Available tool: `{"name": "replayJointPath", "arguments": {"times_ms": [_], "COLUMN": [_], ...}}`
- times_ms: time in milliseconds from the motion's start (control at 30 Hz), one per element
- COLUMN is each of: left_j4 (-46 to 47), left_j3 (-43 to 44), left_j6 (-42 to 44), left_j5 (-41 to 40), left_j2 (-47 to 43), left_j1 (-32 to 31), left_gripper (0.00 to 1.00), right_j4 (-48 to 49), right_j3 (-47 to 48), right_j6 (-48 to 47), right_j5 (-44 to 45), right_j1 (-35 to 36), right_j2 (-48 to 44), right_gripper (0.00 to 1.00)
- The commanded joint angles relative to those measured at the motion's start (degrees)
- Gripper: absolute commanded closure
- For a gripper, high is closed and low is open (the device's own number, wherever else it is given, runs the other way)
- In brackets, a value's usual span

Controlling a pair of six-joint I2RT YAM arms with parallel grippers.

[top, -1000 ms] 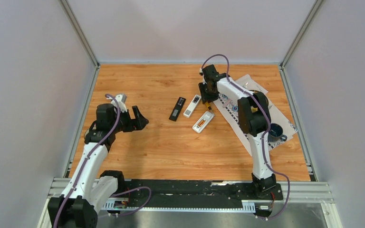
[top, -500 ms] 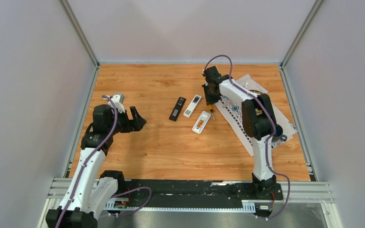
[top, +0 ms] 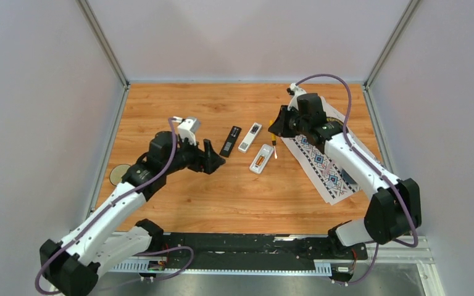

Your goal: Unload the batteries from the remote control

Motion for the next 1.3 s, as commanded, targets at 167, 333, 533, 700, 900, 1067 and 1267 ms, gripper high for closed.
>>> {"name": "replayJointPath", "arguments": {"times_ms": [167,333,533,700,900,1067,1267], "left_j4": [28.6,37.3,37.8,42.0,42.5,37.0,25.0], "left_j3": [5.9,7.7,12.2,12.3,13.6,12.7,13.2], "left_j6": [-11.1,-13.7,-14.9,-17.1,-17.7,-13.9,-6.6], "left_j5": [1.6,2.6,2.5,3.2,5.7,2.5,-0.8], "left_j2": [20.0,26.5,31.7,35.0,37.7,33.8,26.8], "left_j1": [-14.5,-17.1,-18.7,-20.0,-20.1,-20.1,-20.1], "left_gripper": [0.09,0.11,0.14,0.32,1.0,1.0,1.0], "right_j4": [11.9,11.9,11.6,11.3,12.4,11.3,10.7], "right_j3": [-10.4,-11.5,-12.1,-12.1,-13.1,-12.2,-11.2], "right_j6": [11.7,14.4,16.0,16.1,16.7,15.8,14.2], "right_j5": [-10.5,-11.9,-12.7,-13.1,-12.9,-13.5,-14.7], "right_j1": [0.0,0.0,0.0,0.0,-0.1,-0.3,-2.5], "right_j2": [-14.0,-17.6,-17.9,-18.5,-19.6,-20.7,-23.4], "right_gripper": [1.0,1.0,1.0,1.0,1.0,0.65,0.0]}}
